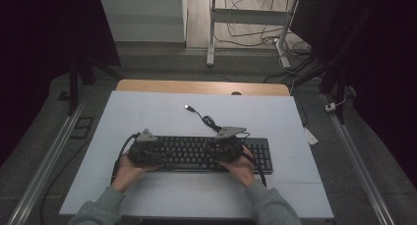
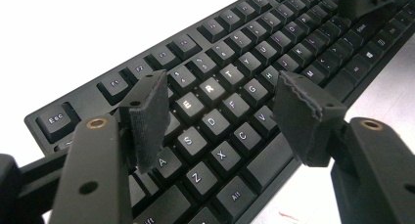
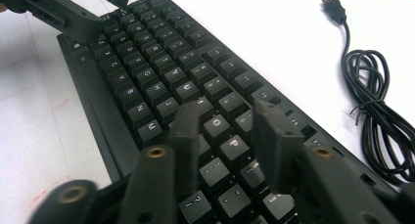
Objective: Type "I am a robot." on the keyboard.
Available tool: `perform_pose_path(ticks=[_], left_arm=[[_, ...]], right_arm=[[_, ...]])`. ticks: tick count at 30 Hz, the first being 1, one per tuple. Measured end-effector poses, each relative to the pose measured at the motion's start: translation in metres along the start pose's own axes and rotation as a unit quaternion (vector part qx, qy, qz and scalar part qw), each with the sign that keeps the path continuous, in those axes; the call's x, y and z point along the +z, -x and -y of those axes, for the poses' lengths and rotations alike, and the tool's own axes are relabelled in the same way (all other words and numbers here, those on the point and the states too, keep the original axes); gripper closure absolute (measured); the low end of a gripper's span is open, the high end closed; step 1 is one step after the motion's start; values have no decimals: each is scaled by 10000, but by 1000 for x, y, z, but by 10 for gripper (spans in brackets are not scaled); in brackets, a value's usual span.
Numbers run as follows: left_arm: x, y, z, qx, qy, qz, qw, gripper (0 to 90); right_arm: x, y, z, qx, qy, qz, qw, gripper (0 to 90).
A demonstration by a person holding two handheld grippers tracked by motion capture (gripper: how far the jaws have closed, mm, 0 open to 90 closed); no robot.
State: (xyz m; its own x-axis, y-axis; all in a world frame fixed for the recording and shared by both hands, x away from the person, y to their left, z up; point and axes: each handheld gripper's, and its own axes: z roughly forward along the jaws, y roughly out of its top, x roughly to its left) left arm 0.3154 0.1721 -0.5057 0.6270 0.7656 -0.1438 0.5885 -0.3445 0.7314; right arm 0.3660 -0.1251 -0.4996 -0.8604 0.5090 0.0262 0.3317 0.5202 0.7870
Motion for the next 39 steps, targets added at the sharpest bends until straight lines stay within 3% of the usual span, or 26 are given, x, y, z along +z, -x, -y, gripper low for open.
perform_pose_path(ticks=[7,23,39], left_arm=[[1,1,0,35,-29,6,10000,377],[2,1,0,37,-53,11,10000,368],[2,0,1,48,-89,-6,9999,360]], right_arm=[[4,-1,-2,-77,-92,-84,9999,891],[28,0,-6,-117,-256,-82,9996,895],[34,-1,-6,-145,-291,-39,9995,895]])
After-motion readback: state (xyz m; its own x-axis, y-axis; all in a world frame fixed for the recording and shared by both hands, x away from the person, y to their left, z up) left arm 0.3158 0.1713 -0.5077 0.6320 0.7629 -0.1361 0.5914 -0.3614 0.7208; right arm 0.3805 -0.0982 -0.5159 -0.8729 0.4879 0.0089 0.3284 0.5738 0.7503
